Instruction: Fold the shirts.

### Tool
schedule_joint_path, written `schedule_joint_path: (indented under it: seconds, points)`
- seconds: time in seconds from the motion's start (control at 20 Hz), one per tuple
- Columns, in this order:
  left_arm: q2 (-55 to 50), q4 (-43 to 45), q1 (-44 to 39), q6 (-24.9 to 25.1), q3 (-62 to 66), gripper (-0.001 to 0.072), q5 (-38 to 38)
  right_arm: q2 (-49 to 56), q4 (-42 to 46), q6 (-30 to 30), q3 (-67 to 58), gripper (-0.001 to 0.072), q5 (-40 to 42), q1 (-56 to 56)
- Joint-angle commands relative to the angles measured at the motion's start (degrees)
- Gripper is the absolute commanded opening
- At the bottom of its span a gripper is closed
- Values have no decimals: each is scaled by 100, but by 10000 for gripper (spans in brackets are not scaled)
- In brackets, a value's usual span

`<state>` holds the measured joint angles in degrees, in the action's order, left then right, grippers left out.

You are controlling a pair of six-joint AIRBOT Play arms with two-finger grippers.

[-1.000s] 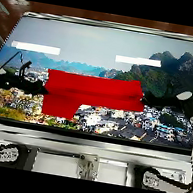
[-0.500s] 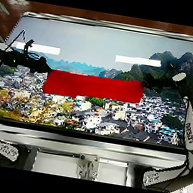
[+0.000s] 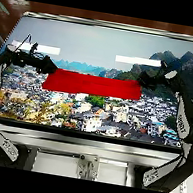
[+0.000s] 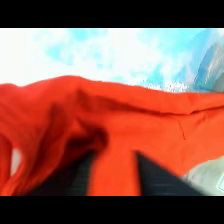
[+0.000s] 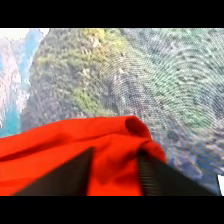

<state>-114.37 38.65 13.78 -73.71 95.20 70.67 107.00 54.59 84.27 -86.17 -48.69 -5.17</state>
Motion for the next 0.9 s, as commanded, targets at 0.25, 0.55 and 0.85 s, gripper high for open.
schedule_joint_path:
  seconds: [0.25,0.55,0.85]
  points:
    - [149,35,511,-542,444,502,1329,-186,498,68,-31,676,-953,-501]
    - [483,33,299,-501,448,495,1340,481,-496,59,-31,674,-1154,-247]
    - [481,33,-317,-479,448,381,1064,446,-748,76,-33,57,-1604,-214]
